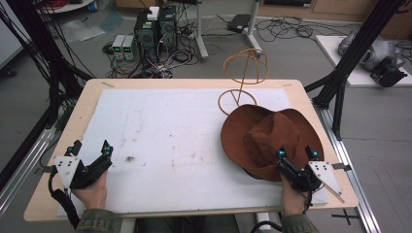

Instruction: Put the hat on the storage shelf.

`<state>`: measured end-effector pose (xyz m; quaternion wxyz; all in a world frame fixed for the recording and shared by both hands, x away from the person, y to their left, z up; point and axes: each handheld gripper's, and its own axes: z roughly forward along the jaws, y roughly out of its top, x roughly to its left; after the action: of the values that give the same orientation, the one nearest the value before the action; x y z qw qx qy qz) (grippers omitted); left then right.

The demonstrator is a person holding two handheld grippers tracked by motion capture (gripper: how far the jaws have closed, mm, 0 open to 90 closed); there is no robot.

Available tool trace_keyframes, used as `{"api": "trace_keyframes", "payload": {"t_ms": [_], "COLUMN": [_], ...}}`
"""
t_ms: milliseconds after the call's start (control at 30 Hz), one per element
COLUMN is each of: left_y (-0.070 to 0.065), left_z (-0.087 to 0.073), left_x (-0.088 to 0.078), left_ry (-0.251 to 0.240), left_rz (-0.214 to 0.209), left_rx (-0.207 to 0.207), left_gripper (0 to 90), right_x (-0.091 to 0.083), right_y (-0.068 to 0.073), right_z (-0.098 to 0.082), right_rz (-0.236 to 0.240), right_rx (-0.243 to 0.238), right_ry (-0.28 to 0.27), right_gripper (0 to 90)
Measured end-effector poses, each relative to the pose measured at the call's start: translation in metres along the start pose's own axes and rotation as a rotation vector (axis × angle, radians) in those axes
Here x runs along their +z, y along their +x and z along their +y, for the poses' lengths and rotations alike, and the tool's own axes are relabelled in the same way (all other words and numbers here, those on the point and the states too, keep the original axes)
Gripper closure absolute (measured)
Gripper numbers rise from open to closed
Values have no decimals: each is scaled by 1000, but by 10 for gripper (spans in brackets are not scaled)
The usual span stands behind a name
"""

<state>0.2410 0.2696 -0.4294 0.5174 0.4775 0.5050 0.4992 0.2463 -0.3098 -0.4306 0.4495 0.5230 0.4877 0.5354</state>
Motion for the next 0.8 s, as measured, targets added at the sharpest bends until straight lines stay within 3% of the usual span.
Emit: {"api": "trace_keyframes", "payload": {"t_ms": [500, 800], "left_y": [2, 3], "left_z": [-1, -2], "left_x": [0, -1], "left_ry": [4, 7], "left_rz": [14, 26], "left_rx": [-3, -14], "left_gripper": [157, 157], "right_x": [0, 2], "right_y": [-1, 1], "right_z": [1, 2], "right_rz": [-14, 15], "right_rx": [5, -7], "right_ry": [5, 37], "right_gripper": [117, 117]}}
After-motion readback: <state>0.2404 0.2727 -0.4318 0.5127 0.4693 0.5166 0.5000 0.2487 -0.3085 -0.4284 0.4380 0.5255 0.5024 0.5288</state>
